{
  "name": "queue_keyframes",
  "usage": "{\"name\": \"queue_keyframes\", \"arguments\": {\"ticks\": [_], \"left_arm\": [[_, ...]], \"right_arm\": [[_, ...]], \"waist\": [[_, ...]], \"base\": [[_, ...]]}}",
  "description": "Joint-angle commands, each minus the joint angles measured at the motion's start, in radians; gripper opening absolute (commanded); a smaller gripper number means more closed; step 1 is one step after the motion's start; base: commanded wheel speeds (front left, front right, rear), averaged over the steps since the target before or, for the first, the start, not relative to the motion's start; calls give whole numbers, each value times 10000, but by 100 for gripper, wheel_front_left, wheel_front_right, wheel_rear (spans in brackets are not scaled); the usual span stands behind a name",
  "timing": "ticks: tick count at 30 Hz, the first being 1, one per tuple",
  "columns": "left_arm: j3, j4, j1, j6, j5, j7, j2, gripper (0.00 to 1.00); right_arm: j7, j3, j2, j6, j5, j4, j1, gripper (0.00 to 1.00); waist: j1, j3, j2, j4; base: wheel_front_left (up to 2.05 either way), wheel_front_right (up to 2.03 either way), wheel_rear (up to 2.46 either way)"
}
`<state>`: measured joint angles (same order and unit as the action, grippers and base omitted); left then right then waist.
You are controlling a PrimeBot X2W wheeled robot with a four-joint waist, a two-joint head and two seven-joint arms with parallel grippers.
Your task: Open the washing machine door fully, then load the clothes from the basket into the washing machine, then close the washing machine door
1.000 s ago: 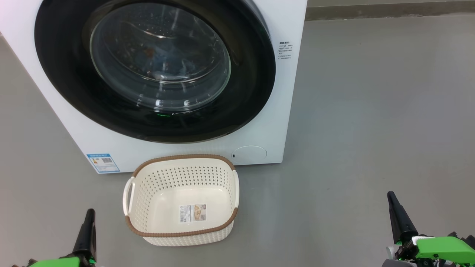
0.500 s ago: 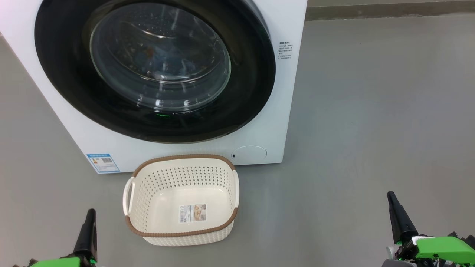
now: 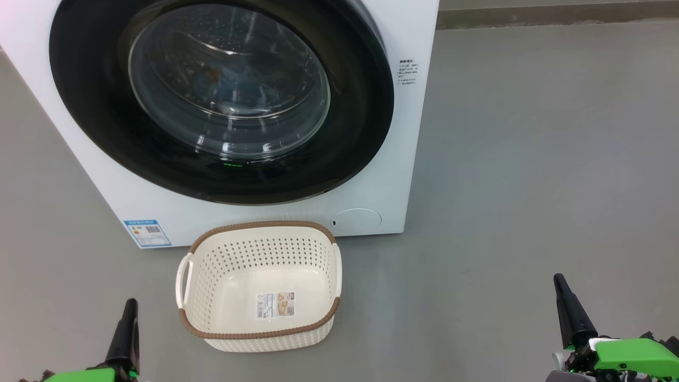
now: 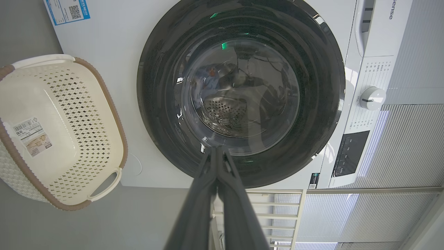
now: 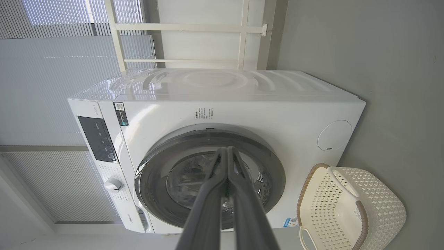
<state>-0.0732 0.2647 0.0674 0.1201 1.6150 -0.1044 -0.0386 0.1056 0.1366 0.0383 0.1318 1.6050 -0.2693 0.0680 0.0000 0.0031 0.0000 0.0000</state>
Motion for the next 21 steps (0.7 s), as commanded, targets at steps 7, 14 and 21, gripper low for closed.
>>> {"name": "queue_keyframes", "arguments": {"ticks": [7, 14, 21], "left_arm": [[-352, -197, 402, 105, -20, -45, -161, 0], [-359, -197, 403, 106, -25, -50, -156, 0], [-365, -197, 403, 106, -30, -55, -152, 0]], "right_arm": [[76, -229, 120, -11, 37, 246, 399, 0], [76, -229, 120, -11, 37, 246, 399, 0], [76, -230, 120, -11, 37, 246, 399, 0]], "waist": [[0, 0, 0, 0], [0, 0, 0, 0], [0, 0, 0, 0]], "base": [[0, 0, 0], [0, 0, 0], [0, 0, 0]]}}
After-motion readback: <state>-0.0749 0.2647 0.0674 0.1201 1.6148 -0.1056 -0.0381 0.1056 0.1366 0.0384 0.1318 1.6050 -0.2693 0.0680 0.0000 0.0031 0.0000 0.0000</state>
